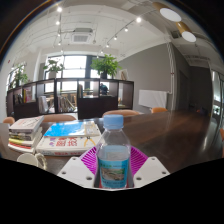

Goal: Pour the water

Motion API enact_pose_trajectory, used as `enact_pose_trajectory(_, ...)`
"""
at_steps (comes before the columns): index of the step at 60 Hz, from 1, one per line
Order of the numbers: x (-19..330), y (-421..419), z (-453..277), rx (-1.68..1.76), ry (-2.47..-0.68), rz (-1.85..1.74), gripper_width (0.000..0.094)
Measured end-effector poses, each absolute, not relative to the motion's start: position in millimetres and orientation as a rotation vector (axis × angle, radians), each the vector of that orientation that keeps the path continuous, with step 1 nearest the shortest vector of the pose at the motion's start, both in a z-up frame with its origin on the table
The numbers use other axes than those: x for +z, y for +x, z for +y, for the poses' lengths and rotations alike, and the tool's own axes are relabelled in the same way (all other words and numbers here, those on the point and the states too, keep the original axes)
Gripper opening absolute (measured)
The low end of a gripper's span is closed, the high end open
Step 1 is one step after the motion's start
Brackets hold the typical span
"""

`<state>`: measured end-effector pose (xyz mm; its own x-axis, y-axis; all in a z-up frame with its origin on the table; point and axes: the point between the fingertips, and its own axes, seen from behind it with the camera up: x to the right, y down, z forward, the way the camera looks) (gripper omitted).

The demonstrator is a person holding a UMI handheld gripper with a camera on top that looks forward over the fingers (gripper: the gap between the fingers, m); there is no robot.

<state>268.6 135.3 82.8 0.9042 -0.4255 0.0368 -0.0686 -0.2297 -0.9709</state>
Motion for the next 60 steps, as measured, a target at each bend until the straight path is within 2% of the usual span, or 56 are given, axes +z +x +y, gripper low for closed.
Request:
enact_pose_trajectory(7, 88.1, 270.6, 133.1, -0.340, -1.748, 0.384, 0.0388)
enact_pose_trajectory(15, 85.5, 274.7, 128.6, -0.341, -1.749, 0.397, 0.0487)
enact_pose_trajectory(21, 77.3, 278.2, 116.5, -0.392, -1.777, 0.399, 0.0772)
enact_pose_trajectory(23, 73.6, 278.9, 111.9, -0.394, -1.791, 0.401, 0.0843)
enact_pose_trajectory(25, 70.1, 274.6, 106.8, -0.383, -1.811, 0.397, 0.0872)
enact_pose_trajectory(36, 52.2, 236.3, 67.8, -0.307, -1.903, 0.350, 0.0867)
enact_pose_trajectory(45, 50.6, 187.6, 23.8, -0.275, -1.948, 0.308, 0.0859)
enact_pose_trajectory(53, 63.8, 130.2, -11.9, -0.236, -1.969, 0.219, 0.0856)
enact_pose_trajectory(60, 92.6, 84.6, -35.3, -0.184, -1.938, 0.171, 0.0859)
